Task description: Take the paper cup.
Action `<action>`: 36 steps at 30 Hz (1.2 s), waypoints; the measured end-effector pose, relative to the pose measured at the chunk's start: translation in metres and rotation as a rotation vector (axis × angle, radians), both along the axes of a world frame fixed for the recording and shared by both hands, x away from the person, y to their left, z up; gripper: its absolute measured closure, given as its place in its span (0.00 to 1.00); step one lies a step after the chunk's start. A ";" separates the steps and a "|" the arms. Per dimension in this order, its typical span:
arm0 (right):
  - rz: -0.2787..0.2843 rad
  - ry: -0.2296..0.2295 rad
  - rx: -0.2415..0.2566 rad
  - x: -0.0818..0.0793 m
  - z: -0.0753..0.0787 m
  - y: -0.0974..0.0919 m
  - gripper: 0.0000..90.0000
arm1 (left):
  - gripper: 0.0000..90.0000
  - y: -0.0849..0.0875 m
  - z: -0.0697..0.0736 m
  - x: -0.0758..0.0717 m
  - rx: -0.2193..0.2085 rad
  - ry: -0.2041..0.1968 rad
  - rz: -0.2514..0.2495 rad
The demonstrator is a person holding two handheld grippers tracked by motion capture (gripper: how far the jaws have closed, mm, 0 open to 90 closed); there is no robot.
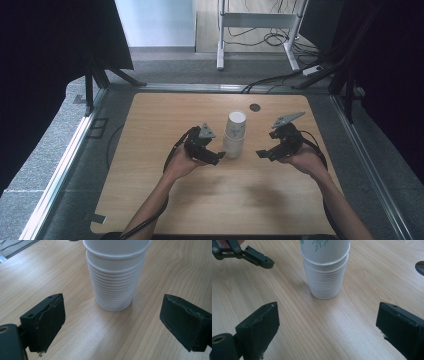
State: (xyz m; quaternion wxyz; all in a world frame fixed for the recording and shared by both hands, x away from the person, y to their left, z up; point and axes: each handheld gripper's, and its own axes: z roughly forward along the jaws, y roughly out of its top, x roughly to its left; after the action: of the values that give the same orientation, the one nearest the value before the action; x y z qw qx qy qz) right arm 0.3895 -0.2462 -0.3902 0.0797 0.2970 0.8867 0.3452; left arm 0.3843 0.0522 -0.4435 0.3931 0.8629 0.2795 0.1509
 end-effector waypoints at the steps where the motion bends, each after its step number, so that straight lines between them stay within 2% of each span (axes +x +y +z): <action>1: 0.005 -0.001 -0.004 0.001 0.001 0.002 0.07 | 0.07 -0.001 0.000 0.001 -0.001 0.000 -0.002; 24: 0.024 0.008 -0.057 0.018 0.014 0.019 0.14 | 0.08 -0.017 -0.003 0.013 -0.003 -0.015 -0.010; 36: 0.031 0.023 -0.085 0.027 0.022 0.027 0.15 | 0.09 -0.023 -0.005 0.020 -0.024 -0.010 -0.008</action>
State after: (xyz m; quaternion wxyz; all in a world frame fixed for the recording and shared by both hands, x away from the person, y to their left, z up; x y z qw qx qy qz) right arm 0.4166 -0.2189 -0.3684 0.0766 0.2835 0.9060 0.3049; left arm 0.4044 0.0292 -0.4484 0.4054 0.8585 0.2757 0.1502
